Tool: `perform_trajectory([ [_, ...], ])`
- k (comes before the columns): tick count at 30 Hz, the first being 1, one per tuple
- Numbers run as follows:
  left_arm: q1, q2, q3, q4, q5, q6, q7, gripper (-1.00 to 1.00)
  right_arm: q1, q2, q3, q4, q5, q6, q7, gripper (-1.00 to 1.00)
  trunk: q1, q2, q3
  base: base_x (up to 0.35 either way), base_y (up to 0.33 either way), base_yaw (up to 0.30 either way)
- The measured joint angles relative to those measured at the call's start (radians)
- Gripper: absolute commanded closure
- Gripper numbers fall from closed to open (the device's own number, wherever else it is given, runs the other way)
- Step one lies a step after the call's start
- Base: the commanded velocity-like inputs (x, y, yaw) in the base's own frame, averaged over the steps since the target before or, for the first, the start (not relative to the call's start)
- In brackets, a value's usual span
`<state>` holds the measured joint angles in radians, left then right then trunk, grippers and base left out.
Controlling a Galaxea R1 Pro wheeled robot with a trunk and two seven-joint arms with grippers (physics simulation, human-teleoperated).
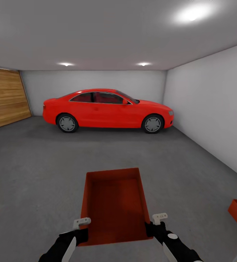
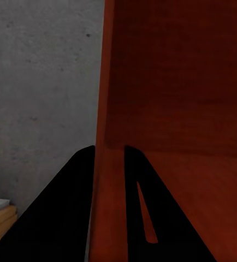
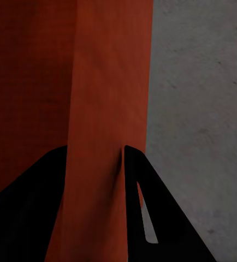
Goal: Move the two storage containers from the living room to the garage. In the garage, place one container on the floor and stack the other container on top of it (either order is fine).
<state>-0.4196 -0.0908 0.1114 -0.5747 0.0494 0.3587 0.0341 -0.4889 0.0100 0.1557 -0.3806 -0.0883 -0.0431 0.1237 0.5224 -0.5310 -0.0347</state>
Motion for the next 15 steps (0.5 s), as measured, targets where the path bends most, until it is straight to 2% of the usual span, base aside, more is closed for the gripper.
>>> perform_trajectory([
  [5,0.000,0.000,0.001,0.000,-0.002,0.001,0.000,1.00,0.000,0.000,0.000,0.000,0.000,0.000,0.000,1.00,0.000,0.000,0.000,0.003,0.105,0.000],
  [15,0.000,0.000,0.000,0.000,0.000,0.000,0.000,1.00,0.000,0.000,0.000,0.000,0.000,0.000,0.000,1.00,0.000,0.000,0.000,0.000,0.007,0.000],
])
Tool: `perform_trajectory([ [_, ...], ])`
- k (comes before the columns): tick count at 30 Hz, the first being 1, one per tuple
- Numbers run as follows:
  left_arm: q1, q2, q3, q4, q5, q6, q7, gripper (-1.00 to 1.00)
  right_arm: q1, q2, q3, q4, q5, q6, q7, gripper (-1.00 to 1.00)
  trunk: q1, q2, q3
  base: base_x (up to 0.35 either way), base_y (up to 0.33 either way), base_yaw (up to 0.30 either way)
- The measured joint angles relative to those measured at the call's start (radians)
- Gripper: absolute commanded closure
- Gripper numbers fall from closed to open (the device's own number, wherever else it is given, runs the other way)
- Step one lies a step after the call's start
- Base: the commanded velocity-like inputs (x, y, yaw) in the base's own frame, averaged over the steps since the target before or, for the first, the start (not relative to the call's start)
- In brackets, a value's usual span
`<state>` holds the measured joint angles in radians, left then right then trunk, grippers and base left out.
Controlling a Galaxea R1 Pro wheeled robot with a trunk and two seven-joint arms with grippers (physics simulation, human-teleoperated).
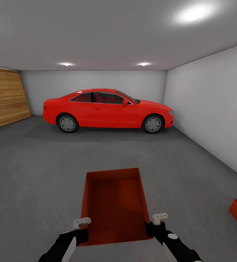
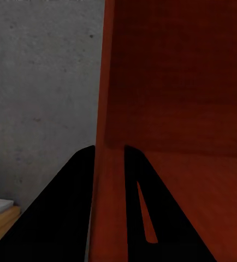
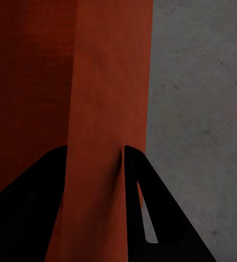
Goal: Move the two storage containers from the living room to the garage. In the garage, place one container on the floor and stack the other container on top of it (either order is fine).
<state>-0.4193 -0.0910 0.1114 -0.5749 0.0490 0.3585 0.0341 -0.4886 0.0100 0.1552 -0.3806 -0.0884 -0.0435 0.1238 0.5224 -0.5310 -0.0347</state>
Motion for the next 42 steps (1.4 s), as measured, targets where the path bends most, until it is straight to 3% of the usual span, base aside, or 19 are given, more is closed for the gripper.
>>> perform_trajectory([
  [17,0.000,0.000,0.000,0.000,0.001,0.000,0.000,1.00,0.000,0.000,0.000,0.000,0.000,0.000,0.000,1.00,0.000,0.000,0.000,0.101,0.000,0.000],
  [42,0.000,0.001,-0.001,0.002,0.002,-0.002,0.000,1.00,0.000,0.000,0.001,0.000,0.000,0.000,-0.001,1.00,0.000,0.000,0.000,0.010,-0.013,0.000],
])
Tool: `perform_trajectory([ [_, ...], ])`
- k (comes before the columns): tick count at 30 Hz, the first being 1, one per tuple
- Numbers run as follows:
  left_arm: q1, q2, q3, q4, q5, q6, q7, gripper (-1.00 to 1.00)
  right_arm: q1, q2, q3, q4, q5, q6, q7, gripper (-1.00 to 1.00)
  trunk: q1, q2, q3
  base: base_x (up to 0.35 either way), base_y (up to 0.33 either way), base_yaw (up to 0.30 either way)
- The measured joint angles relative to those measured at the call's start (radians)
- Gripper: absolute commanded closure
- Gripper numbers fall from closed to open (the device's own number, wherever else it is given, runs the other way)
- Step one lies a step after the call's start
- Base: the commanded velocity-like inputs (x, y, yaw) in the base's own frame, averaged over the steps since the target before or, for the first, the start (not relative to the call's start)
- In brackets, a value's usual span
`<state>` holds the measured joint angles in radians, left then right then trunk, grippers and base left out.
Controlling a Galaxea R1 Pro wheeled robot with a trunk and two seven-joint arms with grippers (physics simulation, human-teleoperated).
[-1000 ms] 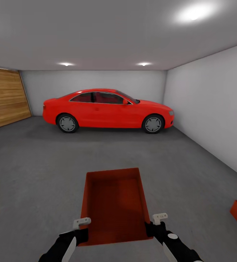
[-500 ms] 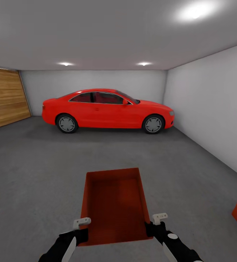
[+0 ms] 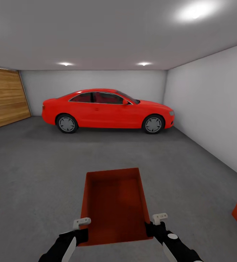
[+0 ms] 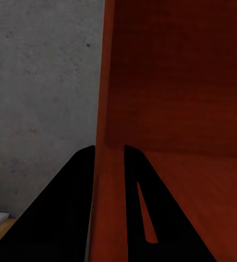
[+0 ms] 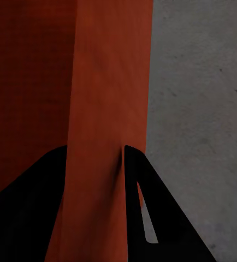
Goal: Move the two storage containers from the living room to the garage. In the garage, place one container on the floor and stack the other container on top of it (either order is fine).
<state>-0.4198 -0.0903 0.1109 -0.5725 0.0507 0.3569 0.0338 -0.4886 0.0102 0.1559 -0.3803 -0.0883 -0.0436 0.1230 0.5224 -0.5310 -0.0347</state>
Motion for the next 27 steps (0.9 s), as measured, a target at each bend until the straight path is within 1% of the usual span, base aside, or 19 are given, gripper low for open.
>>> perform_trajectory([
  [5,0.000,-0.001,0.000,0.000,0.000,0.000,0.001,1.00,0.000,0.000,0.000,0.000,0.000,0.000,0.001,1.00,0.000,0.000,0.000,0.064,0.000,0.000],
  [14,0.000,-0.001,0.000,-0.001,0.000,0.000,0.001,1.00,0.000,-0.001,0.000,0.000,0.000,0.000,0.001,1.00,0.000,0.000,0.000,0.233,0.000,0.000],
  [27,0.000,0.000,0.000,0.000,0.000,0.000,0.000,1.00,0.000,0.000,0.000,0.000,0.000,0.000,0.000,1.00,0.000,0.000,0.000,0.027,0.000,0.000],
])
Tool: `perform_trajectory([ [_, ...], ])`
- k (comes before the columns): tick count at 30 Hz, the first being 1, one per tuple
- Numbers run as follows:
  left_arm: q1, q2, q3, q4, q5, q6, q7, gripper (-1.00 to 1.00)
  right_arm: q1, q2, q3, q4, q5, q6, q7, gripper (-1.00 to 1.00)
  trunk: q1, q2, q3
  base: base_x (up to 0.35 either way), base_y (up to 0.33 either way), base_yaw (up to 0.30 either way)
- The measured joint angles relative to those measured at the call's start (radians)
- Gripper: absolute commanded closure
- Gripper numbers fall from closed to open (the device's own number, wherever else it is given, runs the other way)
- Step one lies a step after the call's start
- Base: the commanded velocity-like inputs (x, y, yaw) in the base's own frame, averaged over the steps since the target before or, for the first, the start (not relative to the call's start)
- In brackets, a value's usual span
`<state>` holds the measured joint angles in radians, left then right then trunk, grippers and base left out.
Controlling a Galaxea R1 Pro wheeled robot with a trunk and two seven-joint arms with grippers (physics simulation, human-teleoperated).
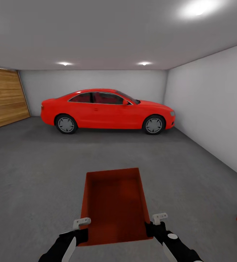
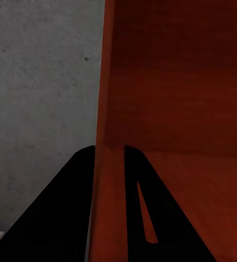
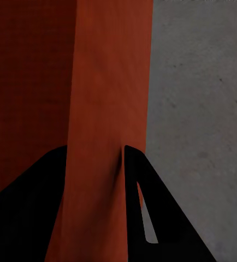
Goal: Move the two storage containers from the living room to the garage. In the garage, place one container on the floor and stack the other container on top of it (either order is fine).
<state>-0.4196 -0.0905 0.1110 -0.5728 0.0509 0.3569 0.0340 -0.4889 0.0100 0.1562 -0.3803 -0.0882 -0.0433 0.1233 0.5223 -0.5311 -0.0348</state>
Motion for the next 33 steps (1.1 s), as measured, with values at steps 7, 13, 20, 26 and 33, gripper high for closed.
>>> perform_trajectory([
  [7,0.000,-0.001,0.000,0.000,0.000,0.000,0.001,1.00,0.000,-0.001,0.000,0.000,0.000,0.000,0.001,1.00,0.000,0.000,0.000,0.186,0.000,0.000],
  [13,0.000,0.000,0.000,-0.001,-0.001,0.000,0.000,1.00,0.000,0.000,0.000,0.000,0.000,0.000,0.000,1.00,0.000,0.000,0.000,0.052,0.000,0.000],
  [20,0.000,-0.001,0.000,-0.001,-0.001,0.000,0.000,1.00,0.000,0.000,0.000,0.000,0.000,0.000,0.000,1.00,0.000,0.000,0.000,0.002,0.000,0.000],
  [26,0.000,0.000,0.000,-0.001,-0.001,0.000,0.000,1.00,0.000,0.000,0.000,0.000,0.000,0.000,0.000,1.00,0.000,0.000,0.000,0.074,0.000,0.000],
  [33,0.000,0.000,0.001,-0.001,-0.001,0.001,0.000,1.00,0.000,0.000,0.000,0.000,0.000,0.001,0.000,1.00,0.000,0.000,0.000,0.122,0.000,0.000],
])
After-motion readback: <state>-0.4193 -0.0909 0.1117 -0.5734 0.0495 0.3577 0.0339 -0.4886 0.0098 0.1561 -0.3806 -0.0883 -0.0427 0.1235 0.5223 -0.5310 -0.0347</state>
